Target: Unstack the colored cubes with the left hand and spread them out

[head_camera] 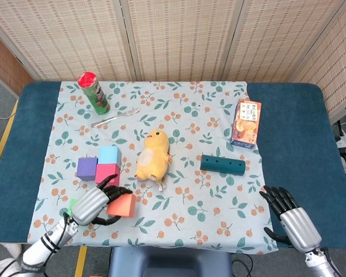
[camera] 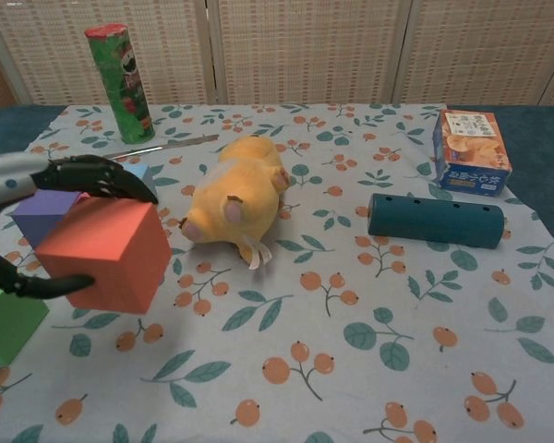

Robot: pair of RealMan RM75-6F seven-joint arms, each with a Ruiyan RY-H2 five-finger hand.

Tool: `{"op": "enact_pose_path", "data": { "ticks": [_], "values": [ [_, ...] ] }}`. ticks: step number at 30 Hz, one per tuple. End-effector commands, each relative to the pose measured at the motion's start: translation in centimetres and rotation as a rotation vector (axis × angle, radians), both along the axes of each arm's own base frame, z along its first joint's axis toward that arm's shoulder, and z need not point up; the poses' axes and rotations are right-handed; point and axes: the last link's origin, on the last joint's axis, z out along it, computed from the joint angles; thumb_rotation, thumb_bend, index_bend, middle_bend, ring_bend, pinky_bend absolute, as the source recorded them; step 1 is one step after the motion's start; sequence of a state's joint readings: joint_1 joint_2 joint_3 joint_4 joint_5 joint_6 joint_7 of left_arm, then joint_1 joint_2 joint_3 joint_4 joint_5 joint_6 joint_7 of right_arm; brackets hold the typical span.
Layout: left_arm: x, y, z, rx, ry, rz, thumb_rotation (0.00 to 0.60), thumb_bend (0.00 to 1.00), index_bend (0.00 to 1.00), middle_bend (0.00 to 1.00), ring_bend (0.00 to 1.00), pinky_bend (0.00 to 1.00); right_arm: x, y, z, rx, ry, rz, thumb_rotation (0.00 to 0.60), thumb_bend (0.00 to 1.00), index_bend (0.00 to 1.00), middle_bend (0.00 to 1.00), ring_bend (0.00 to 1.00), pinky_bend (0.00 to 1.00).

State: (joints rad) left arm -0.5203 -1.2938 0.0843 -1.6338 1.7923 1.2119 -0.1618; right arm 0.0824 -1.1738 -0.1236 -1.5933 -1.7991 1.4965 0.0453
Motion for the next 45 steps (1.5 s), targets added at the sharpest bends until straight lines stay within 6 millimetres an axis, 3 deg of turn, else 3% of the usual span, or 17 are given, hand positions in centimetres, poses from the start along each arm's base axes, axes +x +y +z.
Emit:
{"op": "enact_pose_path", "data": {
  "ticks": [1, 8, 10, 14, 18, 26, 29, 33, 37, 40, 45],
  "values": [
    [1.1, -1.2, -3.5, -0.035, -0.018, -0.024, 0.6, 0.36, 0.28, 0.43, 0.34, 0.07, 0.0, 0.0, 0.0, 0.006, -0.001, 0.002, 0.6, 0.15, 0.0, 0.0, 0.0, 0.0],
    [1.6, -0.5, -6.8, -0.063, -0.003, -0.01, 0.6, 0.36, 0.24, 0.41, 0.32, 0.07, -0.1, -0.1, 0.1, -0.001, 0.0, -0.002, 0.6, 0.15, 0.0, 0.0, 0.0, 0.0],
    [1.8, -0.3, -7.5, -0.052, 0.015, -0.015, 0.6, 0.36, 0.19, 0.35, 0.28, 0.07, -0.2, -0.1, -0.2, 0.014, 0.008, -0.006, 0.6, 0.15, 0.0, 0.0, 0.0, 0.0],
    [1.9, 0.2, -7.9, -0.033, 0.032, -0.013, 0.6, 0.38, 0.02, 0.08, 0.05, 0.07, -0.4, -0.2, -0.5, 0.025, 0.018, -0.014, 0.6, 0.15, 0.0, 0.0, 0.0, 0.0],
    [1.9, 0.3, -7.7, -0.035, 0.038, -0.011, 0.6, 0.37, 0.0, 0.0, 0.0, 0.07, -0.4, -0.3, -0.5, 0.02, 0.019, -0.016, 0.6, 0.15, 0.0, 0.0, 0.0, 0.0],
    [1.5, -0.4, -6.0, -0.021, 0.039, -0.011, 0.6, 0.36, 0.0, 0.0, 0.0, 0.06, -0.4, -0.5, -0.6, -0.006, 0.013, -0.004, 0.6, 0.15, 0.0, 0.0, 0.0, 0.0],
    [1.3, 0.6, -3.6, 0.067, 0.007, -0.007, 0.6, 0.34, 0.0, 0.0, 0.0, 0.06, -0.3, -0.4, -0.4, -0.009, 0.009, -0.003, 0.6, 0.15, 0.0, 0.0, 0.0, 0.0],
    [-1.5, 3.8, 1.3, 0.298, 0.019, 0.091, 0.6, 0.34, 0.0, 0.0, 0.0, 0.05, -0.4, -0.5, -0.3, -0.007, 0.001, -0.005, 0.6, 0.15, 0.0, 0.0, 0.0, 0.0],
    [-5.2, 6.4, 4.2, 0.34, 0.084, 0.239, 0.6, 0.34, 0.0, 0.0, 0.0, 0.04, -0.4, -0.4, -0.5, 0.009, 0.006, -0.007, 0.6, 0.15, 0.0, 0.0, 0.0, 0.0],
    [-7.1, 7.4, 5.3, 0.328, 0.156, 0.289, 0.6, 0.34, 0.0, 0.0, 0.0, 0.04, -0.4, -0.2, -0.5, 0.024, 0.029, -0.01, 0.6, 0.16, 0.0, 0.0, 0.0, 0.0],
    [-9.0, 8.9, 5.1, 0.304, 0.282, 0.314, 0.6, 0.34, 0.0, 0.0, 0.0, 0.07, -0.2, 0.1, -0.7, 0.032, 0.031, -0.007, 0.6, 0.16, 0.0, 0.0, 0.0, 0.0]
  ]
}}
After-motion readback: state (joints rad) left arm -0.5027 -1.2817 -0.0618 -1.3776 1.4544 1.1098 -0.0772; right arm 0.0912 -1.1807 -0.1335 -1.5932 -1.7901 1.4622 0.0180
